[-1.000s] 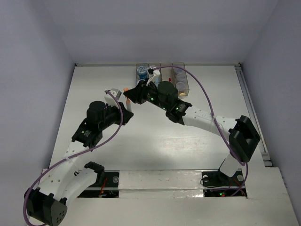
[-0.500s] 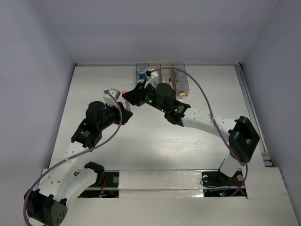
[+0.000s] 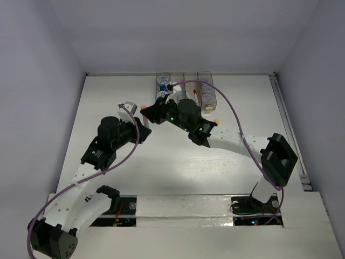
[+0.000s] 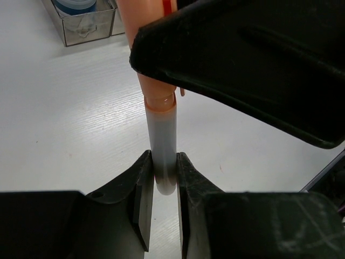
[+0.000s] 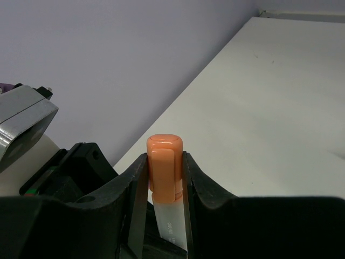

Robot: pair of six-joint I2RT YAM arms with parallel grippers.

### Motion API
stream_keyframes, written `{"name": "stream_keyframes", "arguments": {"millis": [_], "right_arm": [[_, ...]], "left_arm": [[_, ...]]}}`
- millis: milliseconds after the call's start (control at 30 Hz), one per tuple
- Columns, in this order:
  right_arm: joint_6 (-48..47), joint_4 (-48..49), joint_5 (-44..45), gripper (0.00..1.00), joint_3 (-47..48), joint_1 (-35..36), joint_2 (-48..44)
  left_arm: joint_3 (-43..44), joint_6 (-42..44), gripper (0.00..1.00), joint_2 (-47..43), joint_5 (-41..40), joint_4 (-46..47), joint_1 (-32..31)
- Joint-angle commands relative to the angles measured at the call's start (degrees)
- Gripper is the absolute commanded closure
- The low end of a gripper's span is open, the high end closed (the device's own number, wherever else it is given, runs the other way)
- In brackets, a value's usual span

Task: Sort the stationery into containers
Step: Close the pen cap on the pen.

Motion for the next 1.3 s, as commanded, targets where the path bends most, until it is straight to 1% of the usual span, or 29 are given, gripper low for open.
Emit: {"name": "stream_keyframes", "arguments": {"millis": [0, 433, 600, 700, 900, 1033, 1100, 1133, 1267], "right_arm": [[-0.82, 2.05, 1.35, 1.00, -1.29, 0.84, -0.65], [-1.52, 7.59, 4.86, 1.00, -7.80, 3.83, -2.84], [-2.84, 5.84, 8.02, 1.00, -7.98, 6.90, -2.58], [-1.44, 3.82, 8.20, 1.00, -7.71, 7.52, -2.31], [1.64, -0.84, 6.63, 1.00, -8.06, 8.05, -4.95], [1.64, -7.60, 2.69, 1.00, -7.19, 8.05, -6.53], [2.34, -9.02, 0.66, 1.00, -7.45, 8.05, -6.36], [2.69, -8.67, -1.27, 1.00, -8.93, 8.05, -6.27], [6.47, -4.46, -3.04, 1.00, -14.47, 8.05, -6.18]], "left_arm": [[1.63, -0.31, 1.00, -1.42, -0.68, 3.40, 0.56], [1.28, -1.27, 1.00, -2.38, -0.68, 4.36, 1.08], [1.10, -1.97, 1.00, -3.00, -1.12, 5.07, 1.61], [1.10, -2.06, 1.00, -3.00, -2.17, 4.98, 1.61], [1.45, -1.98, 1.00, -3.53, -4.20, 4.98, 1.61], [2.33, -1.98, 1.00, -3.44, -5.51, 4.54, 1.61], [3.03, -2.24, 1.00, -3.53, -5.60, 4.45, 1.61], [3.82, -2.33, 1.00, -3.53, -5.86, 4.45, 1.61], [5.76, -3.20, 1.00, -2.92, -6.31, 5.33, 0.39]]}}
